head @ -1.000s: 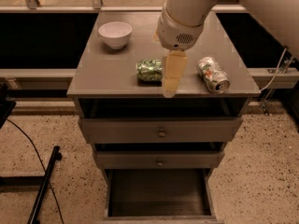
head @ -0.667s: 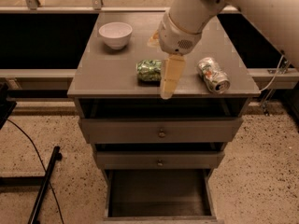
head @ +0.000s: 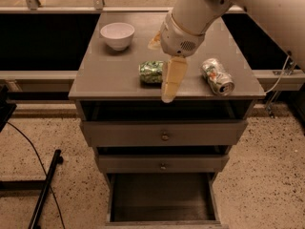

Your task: Place green can into bottom drawer

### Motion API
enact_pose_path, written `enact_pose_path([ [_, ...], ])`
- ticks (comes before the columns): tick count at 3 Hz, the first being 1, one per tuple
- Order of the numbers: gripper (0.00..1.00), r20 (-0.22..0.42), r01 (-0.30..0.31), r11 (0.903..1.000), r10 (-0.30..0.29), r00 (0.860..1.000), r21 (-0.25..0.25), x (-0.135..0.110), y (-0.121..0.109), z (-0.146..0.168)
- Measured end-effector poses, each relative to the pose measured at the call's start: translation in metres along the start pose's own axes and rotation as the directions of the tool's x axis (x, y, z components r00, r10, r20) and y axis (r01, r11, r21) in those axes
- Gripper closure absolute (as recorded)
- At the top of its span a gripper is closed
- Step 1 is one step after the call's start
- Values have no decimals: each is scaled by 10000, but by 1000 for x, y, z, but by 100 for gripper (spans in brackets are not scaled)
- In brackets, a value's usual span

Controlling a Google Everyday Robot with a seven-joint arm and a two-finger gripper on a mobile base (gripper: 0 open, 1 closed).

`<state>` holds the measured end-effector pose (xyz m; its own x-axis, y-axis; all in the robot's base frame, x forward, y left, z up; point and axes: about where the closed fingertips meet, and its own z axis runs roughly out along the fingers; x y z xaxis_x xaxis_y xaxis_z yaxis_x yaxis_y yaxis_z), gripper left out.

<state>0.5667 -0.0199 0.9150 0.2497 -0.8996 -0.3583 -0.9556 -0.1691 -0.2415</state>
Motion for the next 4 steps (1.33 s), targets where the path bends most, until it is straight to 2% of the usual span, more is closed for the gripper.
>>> enact_pose_path([
  [1, 0, -489, -392, 9992, 387, 9981, -94, 14, -14, 17],
  [2, 0, -1237, -787, 9967, 759, 9894, -179, 36, -29, 35],
  [3, 0, -1888, -1023, 9947, 1018, 9767, 68, 55, -41, 33],
  [4, 9, -2198, -1047, 9945, 1021, 9702, -3, 65, -52, 41],
])
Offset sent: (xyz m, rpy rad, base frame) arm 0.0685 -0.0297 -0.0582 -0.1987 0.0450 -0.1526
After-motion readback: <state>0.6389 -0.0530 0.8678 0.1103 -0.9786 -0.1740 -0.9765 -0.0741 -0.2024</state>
